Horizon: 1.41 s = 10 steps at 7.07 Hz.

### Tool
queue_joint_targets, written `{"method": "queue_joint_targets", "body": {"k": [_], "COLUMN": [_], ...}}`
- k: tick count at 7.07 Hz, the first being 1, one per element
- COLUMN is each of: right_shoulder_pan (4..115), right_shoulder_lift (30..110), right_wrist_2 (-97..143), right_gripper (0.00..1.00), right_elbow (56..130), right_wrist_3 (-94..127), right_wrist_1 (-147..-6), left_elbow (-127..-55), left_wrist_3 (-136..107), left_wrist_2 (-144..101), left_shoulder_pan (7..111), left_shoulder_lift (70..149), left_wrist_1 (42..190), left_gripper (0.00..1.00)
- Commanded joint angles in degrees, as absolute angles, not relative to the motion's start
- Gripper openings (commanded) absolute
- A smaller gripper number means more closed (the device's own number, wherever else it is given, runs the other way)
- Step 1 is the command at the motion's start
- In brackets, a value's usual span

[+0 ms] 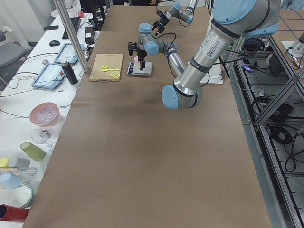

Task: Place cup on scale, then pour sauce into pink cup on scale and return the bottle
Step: 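Release the cup and lift the left gripper while the right gripper reaches the bottle, then grasp the glass sauce bottle with the right gripper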

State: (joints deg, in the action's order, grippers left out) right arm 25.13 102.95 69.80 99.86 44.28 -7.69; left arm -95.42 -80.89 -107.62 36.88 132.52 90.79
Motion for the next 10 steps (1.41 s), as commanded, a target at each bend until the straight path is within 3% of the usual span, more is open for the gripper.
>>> {"method": "queue_joint_targets", "body": {"k": [1, 10], "right_shoulder_pan": [25.0, 25.1], "right_shoulder_lift": [100.7, 96.1], "right_wrist_2": [67.4, 66.6], "right_gripper": [0.95, 0.9], "right_elbow": [97.7, 91.7], "right_wrist_3": [41.2, 39.0], "right_wrist_1": [-6.0, -2.5], "left_elbow": [-95.4, -95.1], "left_wrist_3": [-80.7, -80.6], "left_wrist_2": [-107.5, -107.6], "left_shoulder_pan": [37.2, 37.3], "left_shoulder_lift": [132.5, 131.7], "left_wrist_1": [90.8, 90.9], "left_gripper": [0.99, 0.99]}}
